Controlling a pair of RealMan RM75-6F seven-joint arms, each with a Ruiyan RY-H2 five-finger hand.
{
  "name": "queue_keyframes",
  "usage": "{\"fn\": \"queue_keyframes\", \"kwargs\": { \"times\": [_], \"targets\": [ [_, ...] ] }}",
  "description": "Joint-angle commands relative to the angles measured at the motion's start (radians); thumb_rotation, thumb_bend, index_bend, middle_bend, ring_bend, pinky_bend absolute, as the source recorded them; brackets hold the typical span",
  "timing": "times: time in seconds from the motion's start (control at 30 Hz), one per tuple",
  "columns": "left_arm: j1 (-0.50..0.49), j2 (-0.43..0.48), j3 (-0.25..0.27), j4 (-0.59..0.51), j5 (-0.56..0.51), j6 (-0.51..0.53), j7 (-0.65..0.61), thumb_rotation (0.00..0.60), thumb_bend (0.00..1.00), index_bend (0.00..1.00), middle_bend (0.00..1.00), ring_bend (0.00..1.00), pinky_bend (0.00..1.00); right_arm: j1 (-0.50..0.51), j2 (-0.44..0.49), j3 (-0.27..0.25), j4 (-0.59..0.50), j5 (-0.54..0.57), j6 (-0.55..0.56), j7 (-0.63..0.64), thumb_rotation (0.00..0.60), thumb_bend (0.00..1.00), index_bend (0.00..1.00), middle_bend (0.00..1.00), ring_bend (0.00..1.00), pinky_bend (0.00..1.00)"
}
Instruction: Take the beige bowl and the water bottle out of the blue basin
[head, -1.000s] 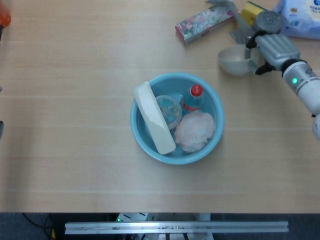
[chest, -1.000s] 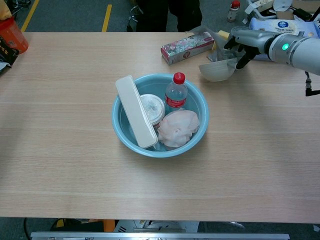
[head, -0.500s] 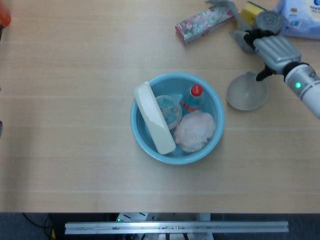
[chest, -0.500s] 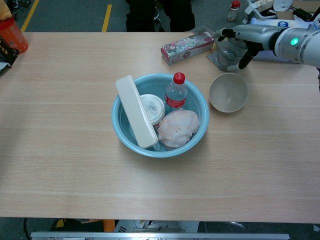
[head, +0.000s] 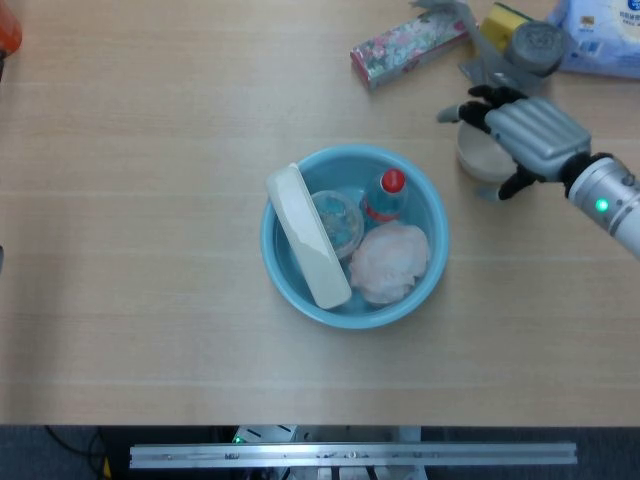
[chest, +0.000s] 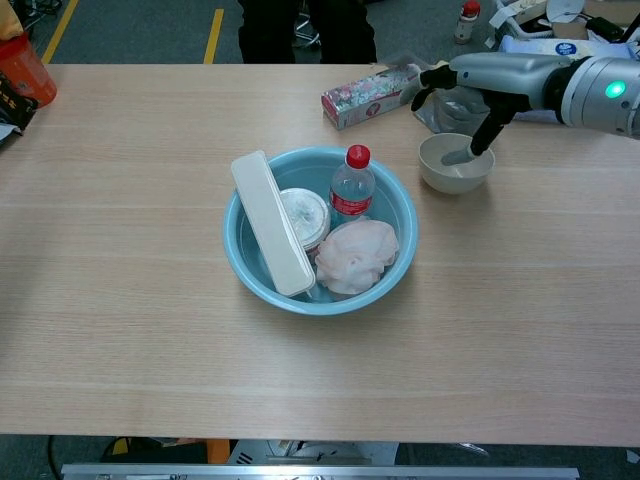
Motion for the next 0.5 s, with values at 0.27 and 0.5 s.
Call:
{"fn": "queue_keyframes", "kwargs": {
  "times": [0.27,0.5],
  "targets": [
    [0.011,0.006,0.002,-0.001,0.000,0.012,-0.006,0.600,0.36,0.19,0.15,0.16,0.04,0.024,-0.052,-0.021,0.001,-0.027,0.022,-0.038,0.600,0.17,0.18,0.23,0.02,0.11],
    [0.010,0.006,0.001,0.000,0.003,0.012,-0.010,0.600,0.36,0.19,0.15,0.16,0.04,0.031,-0.064,-0.027,-0.005,-0.011,0.048,-0.063,0.600,0.17,0.18,0.23,0.02,0.11]
  ]
}}
